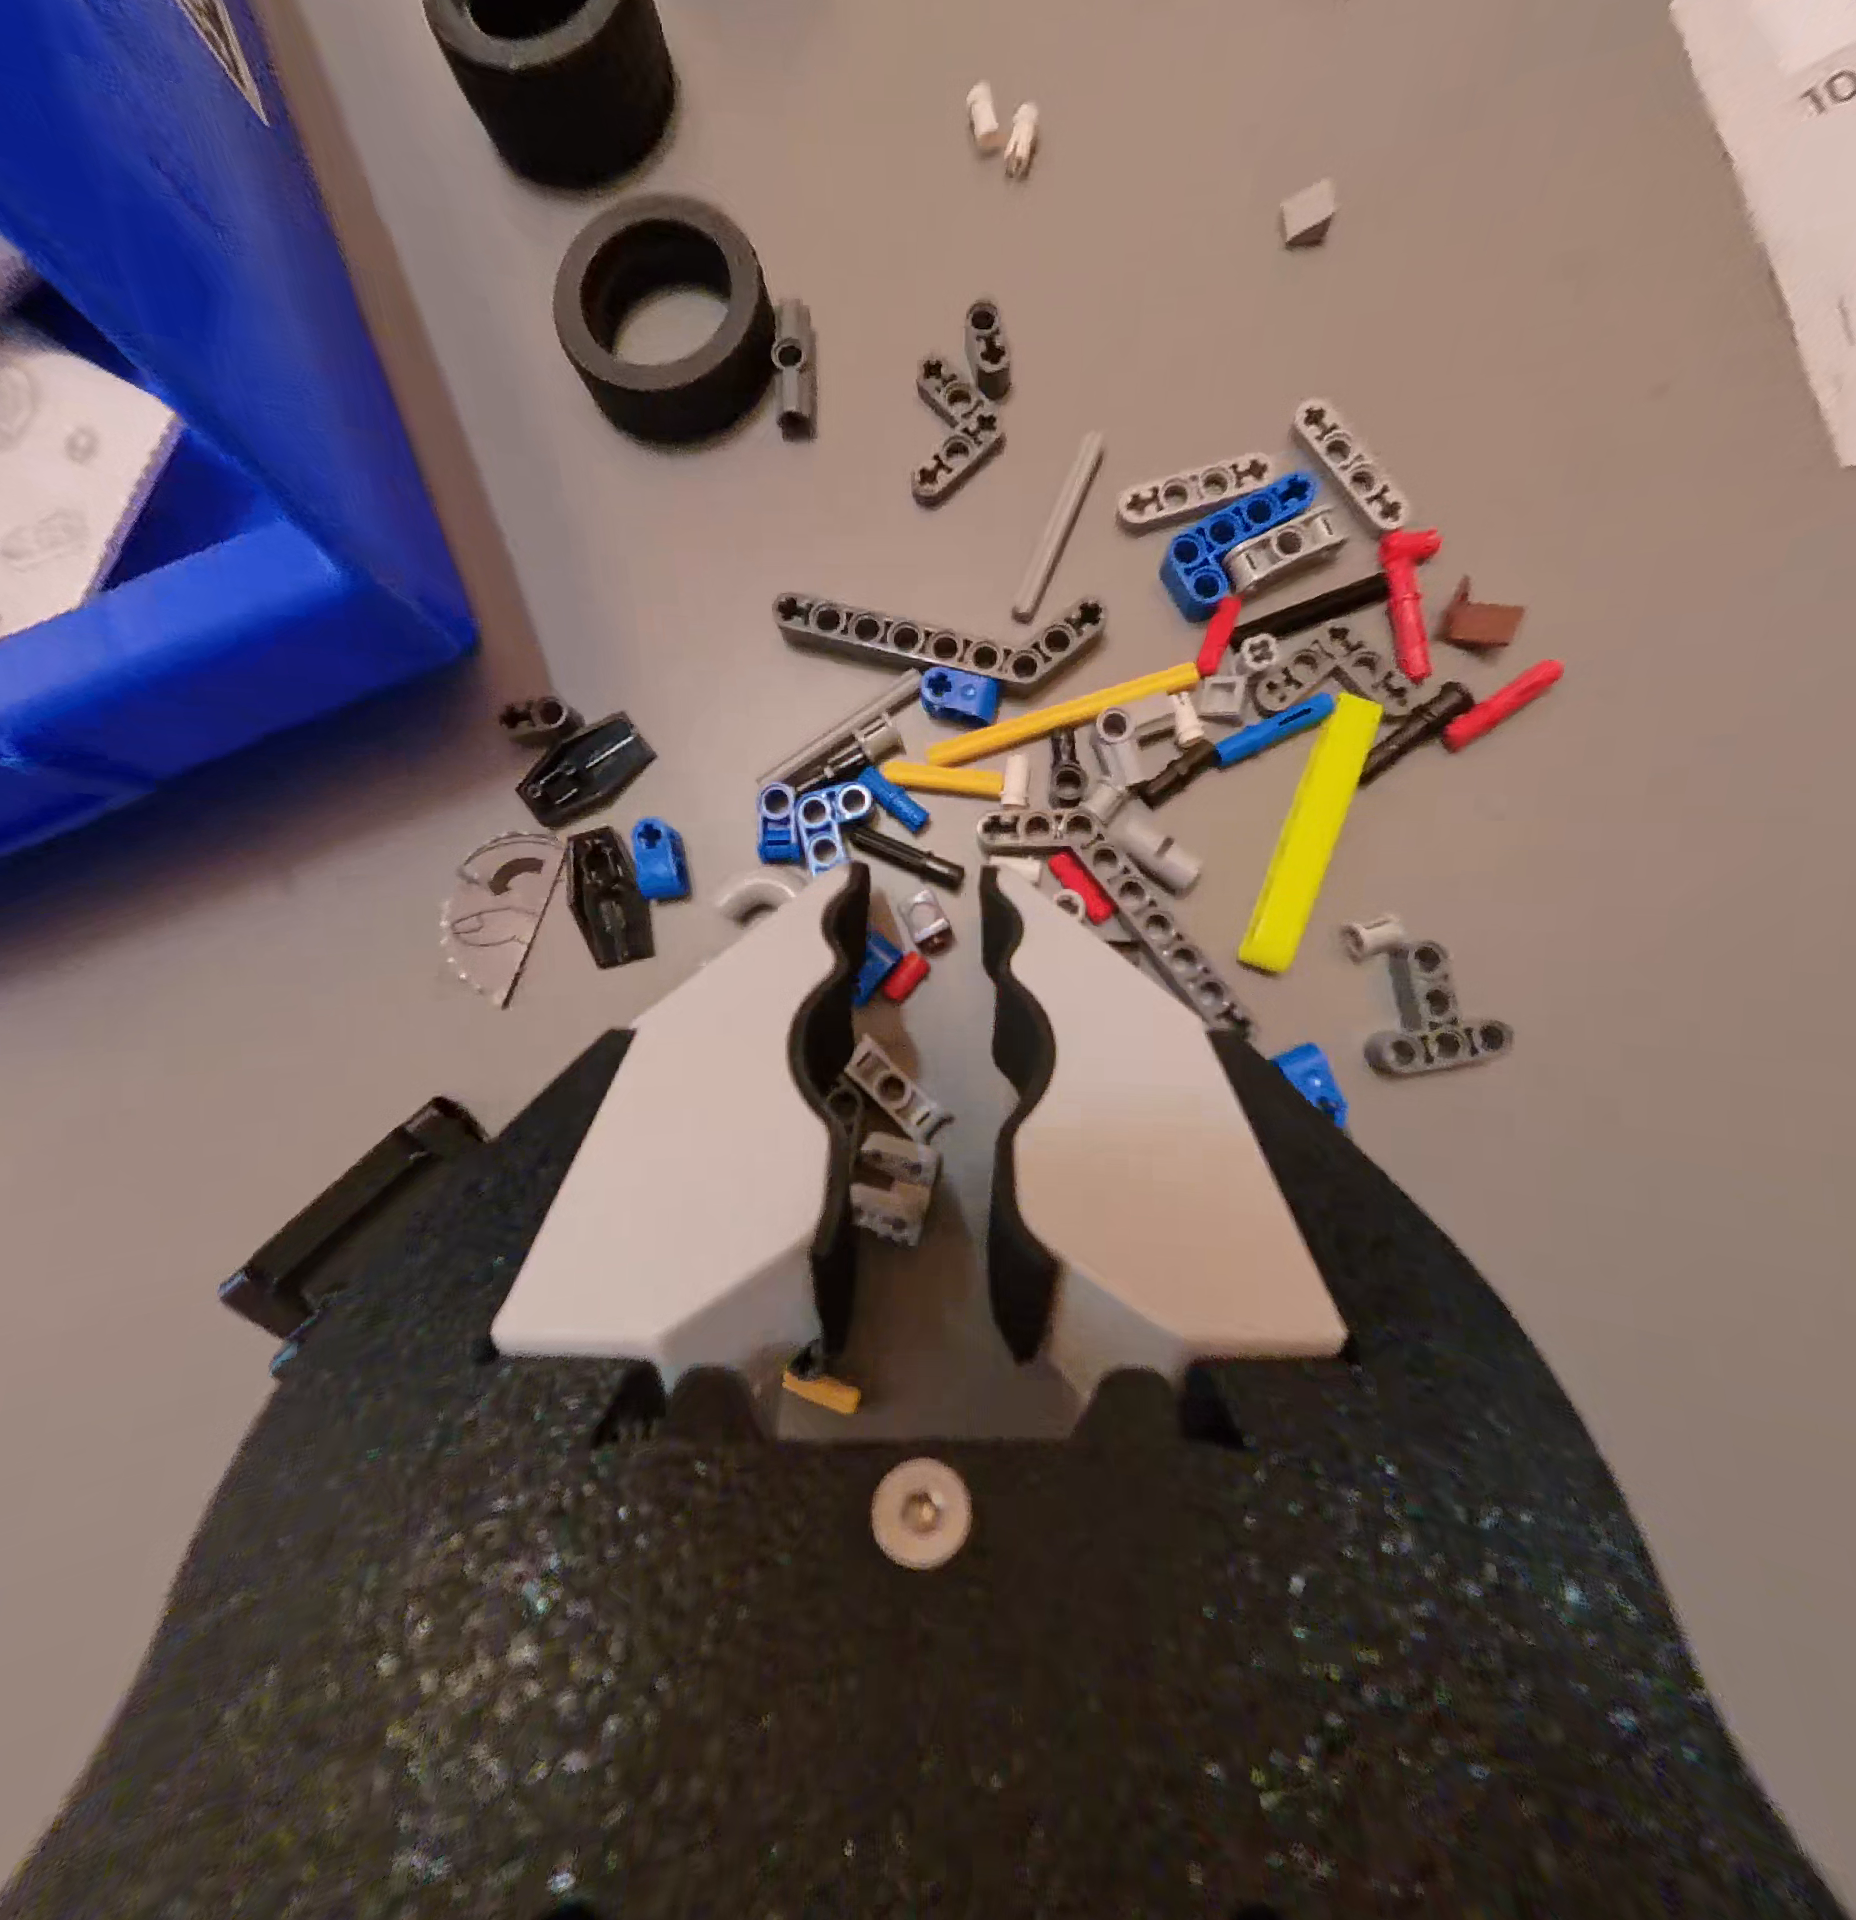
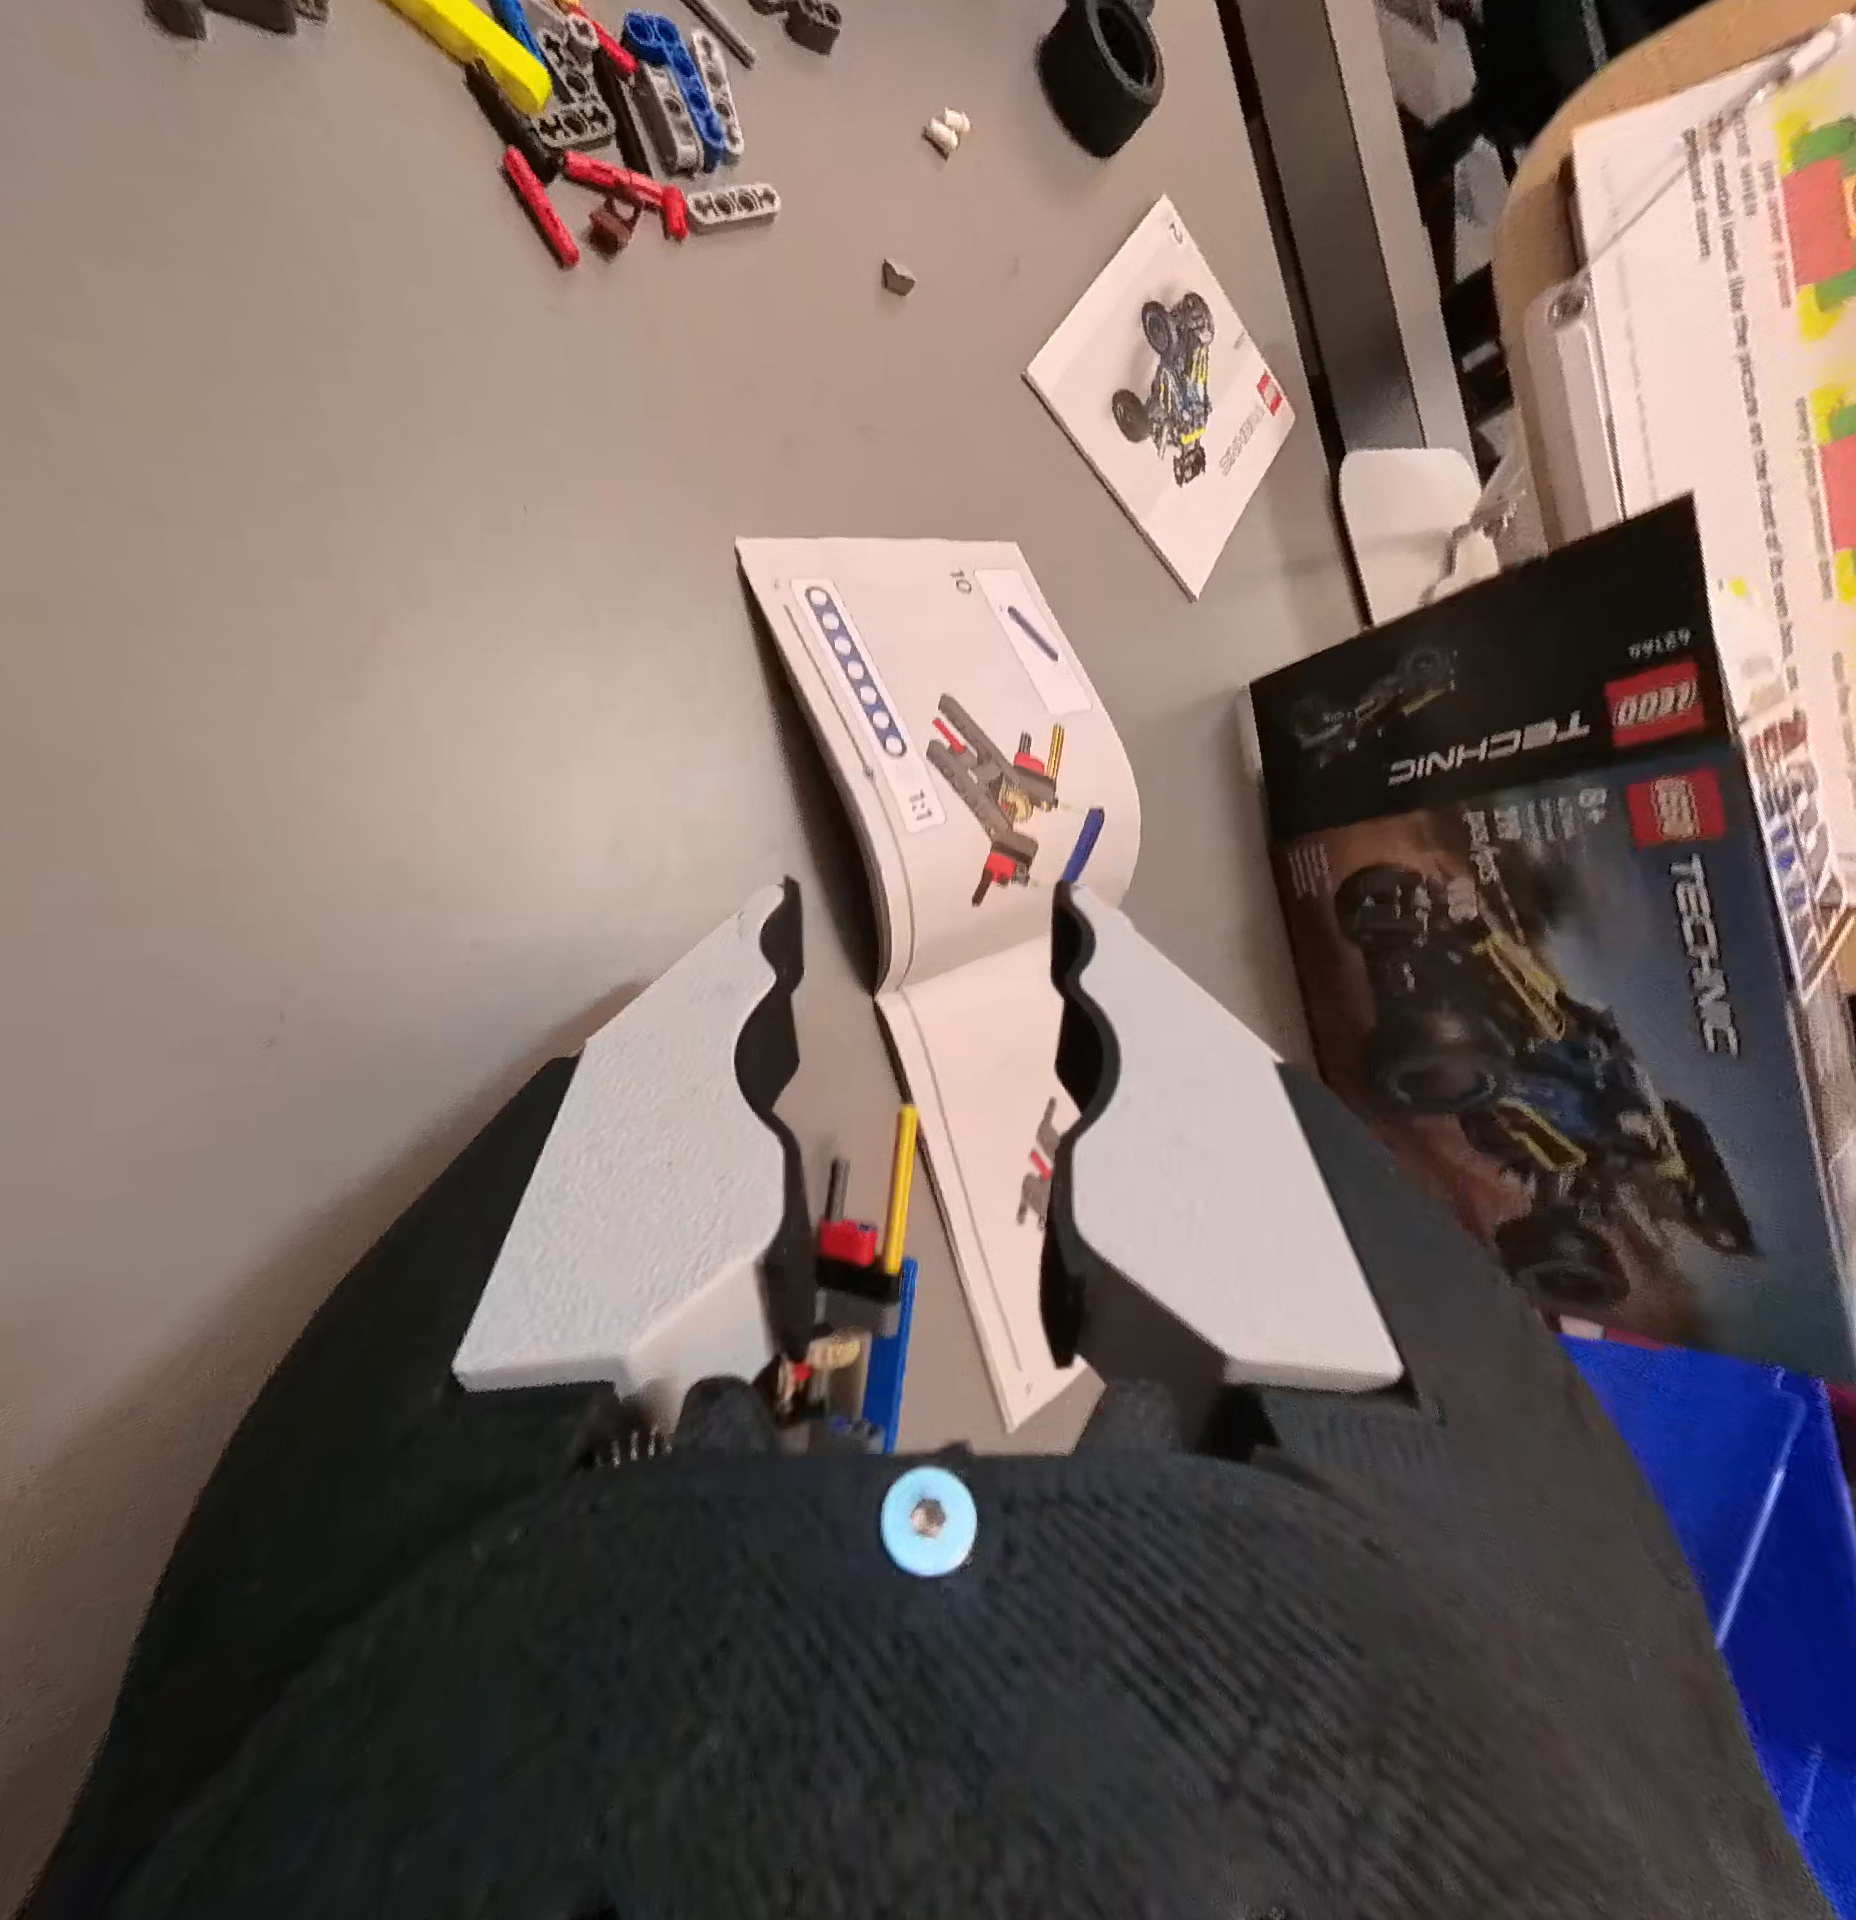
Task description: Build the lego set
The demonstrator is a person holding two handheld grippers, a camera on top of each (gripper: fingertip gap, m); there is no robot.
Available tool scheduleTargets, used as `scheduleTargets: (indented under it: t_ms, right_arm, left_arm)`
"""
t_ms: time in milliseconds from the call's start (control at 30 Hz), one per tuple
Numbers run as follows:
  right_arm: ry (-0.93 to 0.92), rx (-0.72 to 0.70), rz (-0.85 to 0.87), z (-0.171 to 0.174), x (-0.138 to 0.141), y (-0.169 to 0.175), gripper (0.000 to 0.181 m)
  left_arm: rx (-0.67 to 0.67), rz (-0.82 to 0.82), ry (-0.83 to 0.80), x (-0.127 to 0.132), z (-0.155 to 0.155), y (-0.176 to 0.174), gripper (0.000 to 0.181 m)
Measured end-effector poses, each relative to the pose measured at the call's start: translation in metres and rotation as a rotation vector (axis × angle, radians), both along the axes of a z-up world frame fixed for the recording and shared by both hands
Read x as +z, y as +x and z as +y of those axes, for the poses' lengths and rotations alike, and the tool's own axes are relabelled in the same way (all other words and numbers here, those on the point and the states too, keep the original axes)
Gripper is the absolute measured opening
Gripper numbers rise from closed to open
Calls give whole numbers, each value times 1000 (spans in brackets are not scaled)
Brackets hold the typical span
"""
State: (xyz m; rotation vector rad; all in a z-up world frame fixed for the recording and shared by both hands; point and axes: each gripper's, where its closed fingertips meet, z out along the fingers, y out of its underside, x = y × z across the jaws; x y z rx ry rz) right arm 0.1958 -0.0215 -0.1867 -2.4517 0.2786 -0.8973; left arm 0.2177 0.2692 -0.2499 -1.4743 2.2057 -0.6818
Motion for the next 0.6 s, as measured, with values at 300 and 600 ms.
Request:
scheduleTargets:
  t_ms: [300,600]
  right_arm:
    - [50,-100,13,-47,-3,-16,45]
    - [106,-200,22,-99,0,-32,44]
  left_arm:
    - [3,19,27,-10,0,2,3]
    - [-115,-109,144,1,4,10,17]
